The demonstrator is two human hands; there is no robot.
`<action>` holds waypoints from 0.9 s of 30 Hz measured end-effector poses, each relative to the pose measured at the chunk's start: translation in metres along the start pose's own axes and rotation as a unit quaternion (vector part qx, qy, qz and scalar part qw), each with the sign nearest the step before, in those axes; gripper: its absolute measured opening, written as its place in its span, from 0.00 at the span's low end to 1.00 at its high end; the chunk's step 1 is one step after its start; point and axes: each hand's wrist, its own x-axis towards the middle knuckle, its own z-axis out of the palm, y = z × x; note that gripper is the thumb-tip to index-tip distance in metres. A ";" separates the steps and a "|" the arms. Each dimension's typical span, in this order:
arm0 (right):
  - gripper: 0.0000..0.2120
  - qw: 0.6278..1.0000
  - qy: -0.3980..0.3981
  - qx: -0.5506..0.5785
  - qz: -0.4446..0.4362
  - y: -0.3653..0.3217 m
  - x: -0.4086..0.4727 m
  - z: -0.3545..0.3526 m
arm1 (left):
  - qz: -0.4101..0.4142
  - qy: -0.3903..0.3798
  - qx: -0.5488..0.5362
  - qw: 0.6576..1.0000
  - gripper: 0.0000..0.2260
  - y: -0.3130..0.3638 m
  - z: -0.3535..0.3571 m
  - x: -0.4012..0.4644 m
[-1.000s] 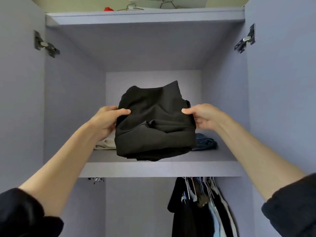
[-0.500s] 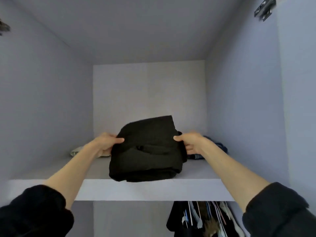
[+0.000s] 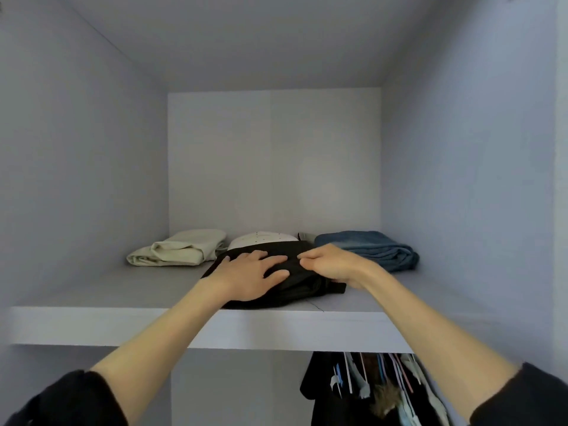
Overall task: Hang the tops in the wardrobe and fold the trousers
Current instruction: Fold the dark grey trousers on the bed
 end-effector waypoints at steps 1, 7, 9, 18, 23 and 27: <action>0.18 1.000 0.007 -0.011 -0.013 -0.002 0.003 0.004 | -0.005 0.007 0.007 1.000 0.23 -0.006 0.000 0.003; 0.22 0.999 0.025 -0.036 -0.032 -0.007 0.008 0.027 | -0.030 -0.002 -0.001 1.000 0.24 -0.029 0.002 0.007; 0.23 0.998 0.055 -0.023 -0.033 -0.006 -0.001 0.026 | -0.021 0.020 -0.020 0.999 0.24 -0.025 -0.002 0.000; 0.18 0.976 0.205 0.058 0.038 0.010 -0.134 0.021 | 0.182 0.164 -0.201 0.948 0.21 0.041 -0.005 -0.072; 0.17 0.954 0.255 0.068 0.143 0.024 -0.246 0.044 | 0.304 0.126 -0.305 0.894 0.19 0.093 0.029 -0.140; 0.16 0.928 0.293 0.082 0.215 0.020 -0.345 0.062 | 0.353 0.051 -0.380 0.853 0.19 0.140 0.050 -0.199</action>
